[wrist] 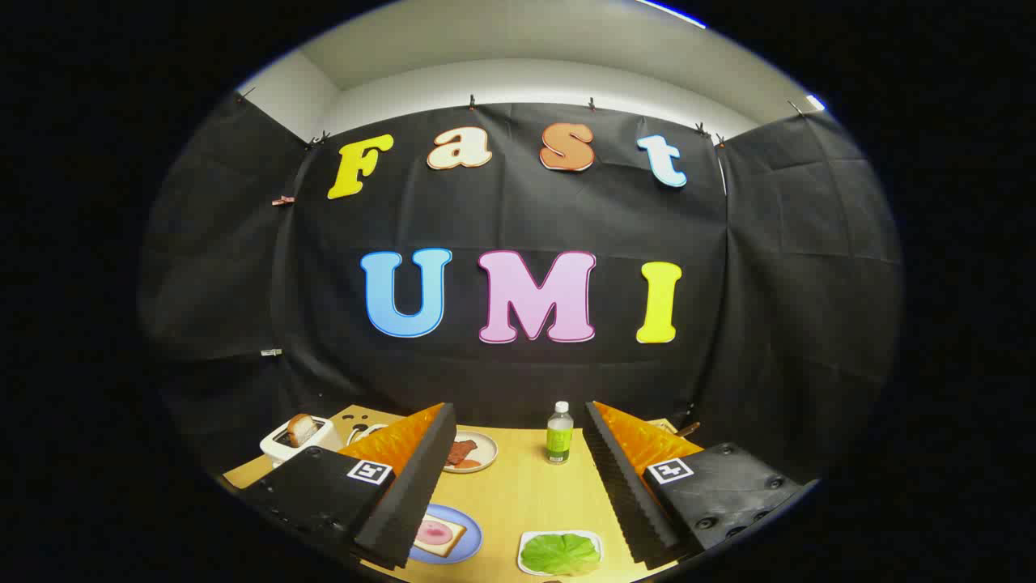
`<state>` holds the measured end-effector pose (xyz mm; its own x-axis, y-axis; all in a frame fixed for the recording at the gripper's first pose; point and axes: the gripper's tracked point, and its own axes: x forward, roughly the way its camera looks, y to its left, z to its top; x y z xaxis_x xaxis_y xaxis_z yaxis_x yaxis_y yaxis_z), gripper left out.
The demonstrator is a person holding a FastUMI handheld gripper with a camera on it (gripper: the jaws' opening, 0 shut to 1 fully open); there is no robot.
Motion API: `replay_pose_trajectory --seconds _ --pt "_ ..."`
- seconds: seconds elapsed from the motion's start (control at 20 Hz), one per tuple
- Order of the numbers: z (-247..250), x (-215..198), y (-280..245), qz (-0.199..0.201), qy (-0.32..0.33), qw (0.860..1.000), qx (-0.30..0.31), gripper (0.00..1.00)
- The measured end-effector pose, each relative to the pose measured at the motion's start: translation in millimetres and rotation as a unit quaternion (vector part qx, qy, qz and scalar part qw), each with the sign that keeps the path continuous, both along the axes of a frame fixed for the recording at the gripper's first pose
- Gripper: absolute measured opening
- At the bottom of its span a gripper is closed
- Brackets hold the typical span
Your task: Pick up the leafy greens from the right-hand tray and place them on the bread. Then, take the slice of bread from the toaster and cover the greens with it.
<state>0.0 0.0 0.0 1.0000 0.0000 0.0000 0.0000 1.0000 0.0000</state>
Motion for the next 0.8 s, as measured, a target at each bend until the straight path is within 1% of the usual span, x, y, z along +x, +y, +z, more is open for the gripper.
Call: replay_pose_trajectory --seconds 0.6,0.8 --pt "-10.4 17.7 24.3 0.021 0.011 1.0 0.001 0.98" --pt "-13.7 20.3 22.6 0.019 0.013 1.0 0.0 0.98"
